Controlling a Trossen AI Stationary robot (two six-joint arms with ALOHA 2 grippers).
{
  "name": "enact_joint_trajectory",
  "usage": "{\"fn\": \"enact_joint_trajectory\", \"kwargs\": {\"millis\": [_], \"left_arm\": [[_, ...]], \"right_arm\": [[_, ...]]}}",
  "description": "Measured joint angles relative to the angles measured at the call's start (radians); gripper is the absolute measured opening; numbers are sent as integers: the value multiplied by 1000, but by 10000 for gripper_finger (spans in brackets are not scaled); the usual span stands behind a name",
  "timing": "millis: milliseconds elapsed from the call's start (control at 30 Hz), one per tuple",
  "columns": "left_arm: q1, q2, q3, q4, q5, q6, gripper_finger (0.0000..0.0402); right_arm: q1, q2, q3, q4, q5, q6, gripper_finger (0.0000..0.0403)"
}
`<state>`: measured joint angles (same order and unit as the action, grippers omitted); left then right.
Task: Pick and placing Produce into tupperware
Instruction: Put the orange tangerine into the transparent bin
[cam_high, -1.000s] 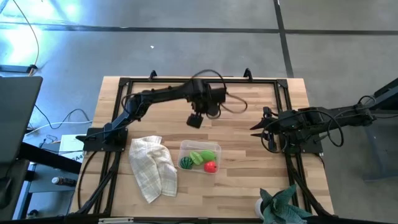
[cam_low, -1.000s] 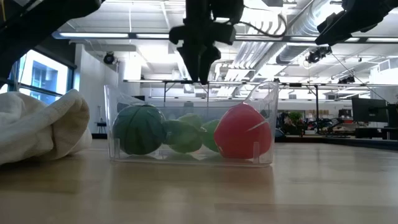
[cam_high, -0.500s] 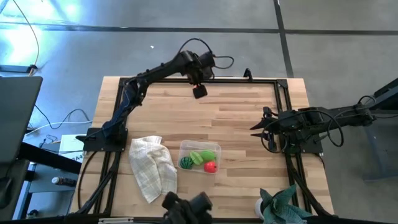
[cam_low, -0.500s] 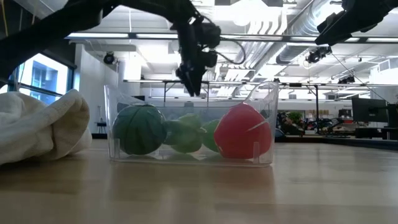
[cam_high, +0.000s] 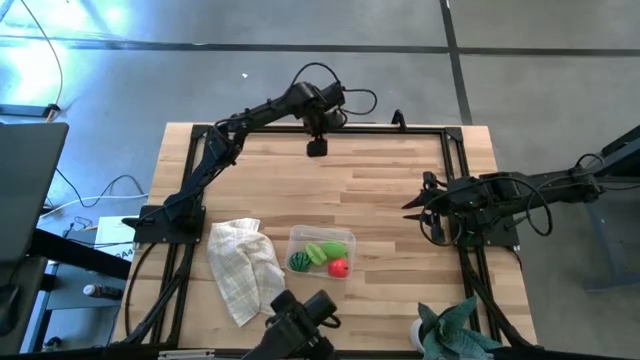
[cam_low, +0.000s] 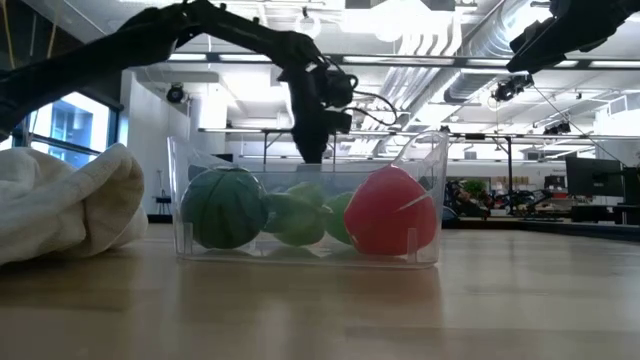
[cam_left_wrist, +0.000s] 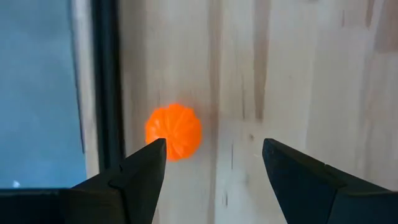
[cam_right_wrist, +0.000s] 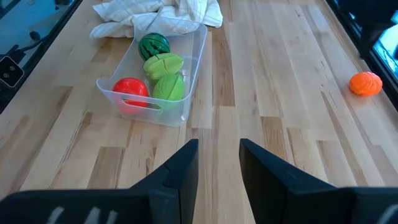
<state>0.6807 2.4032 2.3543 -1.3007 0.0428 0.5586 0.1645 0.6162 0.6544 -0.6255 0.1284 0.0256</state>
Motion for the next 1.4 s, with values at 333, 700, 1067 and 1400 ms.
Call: {"fn": "enact_joint_trajectory", "kwargs": {"millis": [333, 700, 1067, 1400], "left_arm": [[0, 74, 0, -24, -6, 186, 255], [2, 86, 0, -5, -112, 229, 255], [28, 92, 0, 14, -115, 253, 255], [34, 93, 1, 43, -78, 296, 255]], "right_arm": [[0, 0, 0, 0, 0, 0, 106], [0, 0, 0, 0, 0, 0, 106], [0, 0, 0, 0, 0, 0, 106], [0, 0, 0, 0, 0, 0, 106]]}}
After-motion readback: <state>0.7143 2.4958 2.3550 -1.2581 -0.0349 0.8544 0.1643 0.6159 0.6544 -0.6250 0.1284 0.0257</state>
